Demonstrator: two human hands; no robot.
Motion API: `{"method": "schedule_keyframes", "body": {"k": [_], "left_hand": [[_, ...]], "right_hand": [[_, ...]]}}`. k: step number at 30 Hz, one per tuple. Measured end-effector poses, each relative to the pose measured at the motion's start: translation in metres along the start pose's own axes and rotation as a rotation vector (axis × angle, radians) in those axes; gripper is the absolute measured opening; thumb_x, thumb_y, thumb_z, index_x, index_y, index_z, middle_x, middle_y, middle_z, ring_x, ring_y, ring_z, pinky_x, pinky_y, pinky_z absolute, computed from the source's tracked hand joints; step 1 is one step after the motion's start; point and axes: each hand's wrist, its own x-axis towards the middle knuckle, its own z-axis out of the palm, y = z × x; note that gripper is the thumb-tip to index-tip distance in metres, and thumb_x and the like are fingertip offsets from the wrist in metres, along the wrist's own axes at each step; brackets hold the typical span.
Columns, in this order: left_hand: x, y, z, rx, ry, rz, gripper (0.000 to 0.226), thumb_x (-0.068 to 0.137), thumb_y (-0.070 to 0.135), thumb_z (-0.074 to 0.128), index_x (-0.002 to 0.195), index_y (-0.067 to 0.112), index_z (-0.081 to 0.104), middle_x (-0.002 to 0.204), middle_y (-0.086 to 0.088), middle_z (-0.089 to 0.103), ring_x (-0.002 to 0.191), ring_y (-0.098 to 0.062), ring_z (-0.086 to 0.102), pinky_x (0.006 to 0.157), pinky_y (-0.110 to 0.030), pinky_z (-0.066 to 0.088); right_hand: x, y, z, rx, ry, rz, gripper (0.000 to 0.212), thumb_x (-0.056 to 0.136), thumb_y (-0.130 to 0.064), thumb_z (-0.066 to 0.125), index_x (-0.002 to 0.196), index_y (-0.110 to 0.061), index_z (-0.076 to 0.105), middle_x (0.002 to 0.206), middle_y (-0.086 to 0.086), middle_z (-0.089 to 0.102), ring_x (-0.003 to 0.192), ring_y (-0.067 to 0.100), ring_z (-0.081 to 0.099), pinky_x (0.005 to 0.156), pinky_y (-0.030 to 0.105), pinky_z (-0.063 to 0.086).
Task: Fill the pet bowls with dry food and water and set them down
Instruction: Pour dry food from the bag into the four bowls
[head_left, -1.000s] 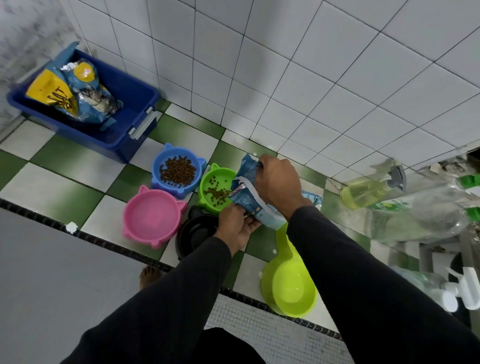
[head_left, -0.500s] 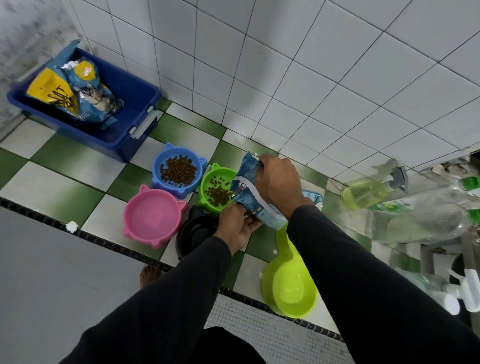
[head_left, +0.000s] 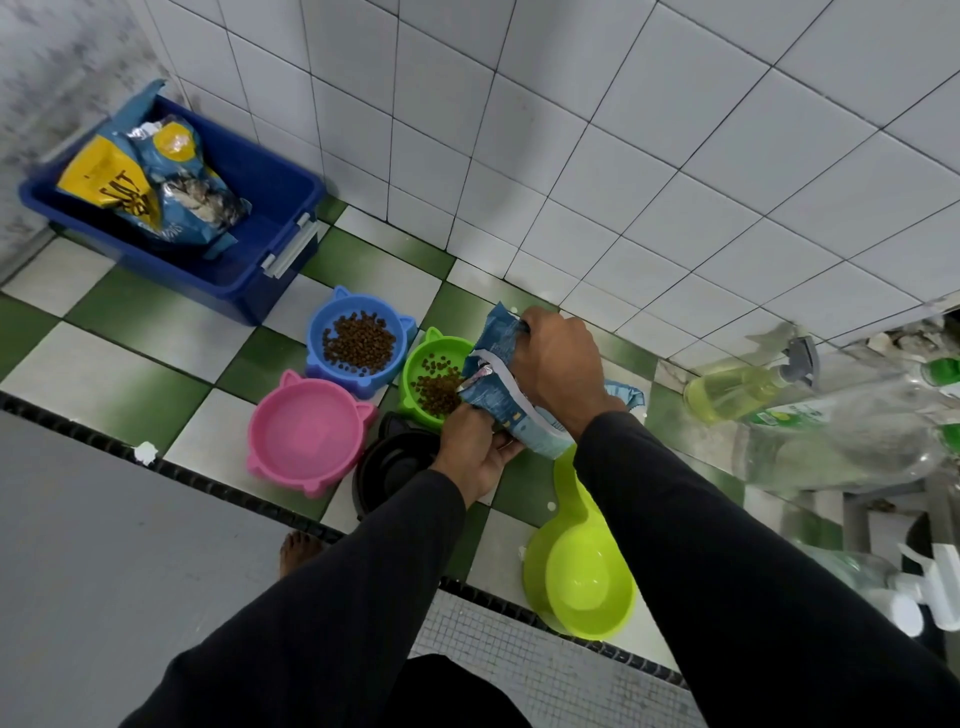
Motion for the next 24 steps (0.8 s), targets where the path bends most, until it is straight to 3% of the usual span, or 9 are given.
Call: {"method": "schedule_keyframes", "body": {"k": [6, 20, 24], "left_hand": [[-0.0013, 0.0, 0.003, -0.007, 0.053, -0.029, 0.026, 0.106, 0.009, 0.042, 0.12, 0.015, 0.062, 0.105, -0.012, 0.071, 0.094, -0.029, 0.069, 0.071, -0.04, 0.058], [-0.0017, 0.0062, 0.0044, -0.004, 0.08, -0.087, 0.016, 0.105, 0.019, 0.049, 0.107, 0.015, 0.065, 0.106, -0.013, 0.07, 0.092, -0.031, 0.067, 0.073, -0.041, 0.058], [-0.0013, 0.009, 0.0045, 0.043, 0.093, -0.108, 0.022, 0.106, 0.024, 0.049, 0.119, 0.014, 0.064, 0.115, -0.015, 0.069, 0.094, -0.032, 0.067, 0.067, -0.041, 0.056]], "right_hand": [[0.0016, 0.0023, 0.003, -0.011, 0.009, 0.005, 0.015, 0.095, -0.019, 0.051, 0.094, -0.009, 0.063, 0.073, 0.006, 0.055, 0.062, 0.027, 0.049, 0.057, 0.031, 0.035], [0.0035, 0.0057, 0.0049, 0.019, 0.012, 0.008, 0.016, 0.096, -0.021, 0.052, 0.093, -0.011, 0.063, 0.077, 0.004, 0.057, 0.067, 0.026, 0.056, 0.057, 0.03, 0.04], [0.0027, 0.0072, 0.0077, 0.013, 0.008, 0.012, 0.016, 0.096, -0.021, 0.051, 0.091, -0.011, 0.062, 0.079, 0.01, 0.065, 0.066, 0.027, 0.057, 0.056, 0.032, 0.043]]}}
